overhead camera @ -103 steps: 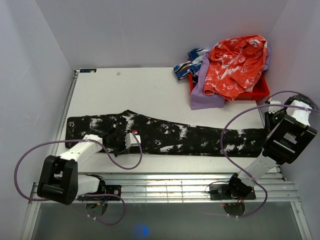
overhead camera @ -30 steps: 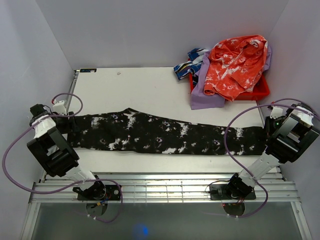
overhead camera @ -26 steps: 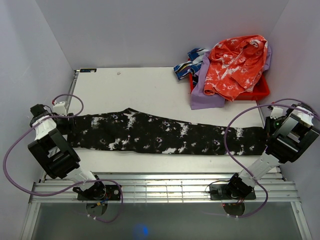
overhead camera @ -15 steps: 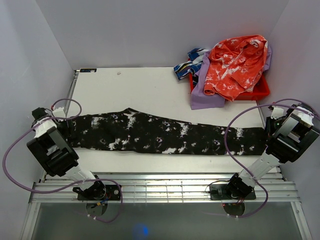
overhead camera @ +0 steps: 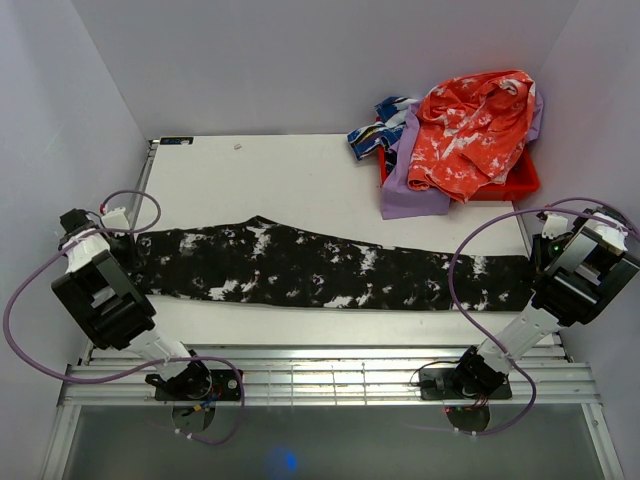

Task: Fold and stack the trousers
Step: Fold the trousers

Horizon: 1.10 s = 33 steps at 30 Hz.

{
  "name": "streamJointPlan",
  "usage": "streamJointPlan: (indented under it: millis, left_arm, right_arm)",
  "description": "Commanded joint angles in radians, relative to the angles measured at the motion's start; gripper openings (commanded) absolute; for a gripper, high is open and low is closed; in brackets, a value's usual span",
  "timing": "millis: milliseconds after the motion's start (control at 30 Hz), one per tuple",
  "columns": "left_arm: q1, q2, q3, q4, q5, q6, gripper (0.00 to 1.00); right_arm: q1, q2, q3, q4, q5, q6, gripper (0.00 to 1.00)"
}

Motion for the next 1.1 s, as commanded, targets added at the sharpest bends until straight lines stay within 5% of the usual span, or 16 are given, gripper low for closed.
streamJointPlan:
  millis: [0,267,500,767,900,933,1000,1067]
  left_arm:
    - [0.005,-0.093,0.049,0.034,-0.028,0.089,0.04]
    - [0.000,-0.042,-0.046,0.120,-0.026,0.134,0.00]
    - [0.002,0.075,-0.164,0.291,-0.164,0.161,0.01]
    - [0.002,0.101,-0.155,0.287,-0.152,0.155,0.05]
    - [0.003,0.046,-0.155,0.226,-0.047,0.193,0.25]
    - [0.002,0.029,-0.158,0.218,-0.036,0.218,0.41]
    - [0.002,-0.018,-0.137,0.163,0.012,0.236,0.50]
    - [0.003,-0.063,-0.109,0.111,0.047,0.281,0.65]
  right_arm:
    - [-0.012,0.025,0.042,0.063,0.007,-0.002,0.08]
    - [-0.012,0.019,0.049,0.066,0.021,-0.016,0.08]
    - [-0.012,-0.004,0.120,0.020,0.024,-0.036,0.08]
    - [-0.014,-0.030,0.065,0.085,0.062,-0.061,0.08]
    - [-0.011,0.033,-0.003,0.170,0.089,-0.027,0.08]
    - [-0.011,0.054,-0.024,0.175,0.093,-0.025,0.08]
    - [-0.006,0.077,-0.038,0.168,0.102,-0.030,0.10]
    - [-0.003,0.070,-0.043,0.129,0.096,-0.059,0.41]
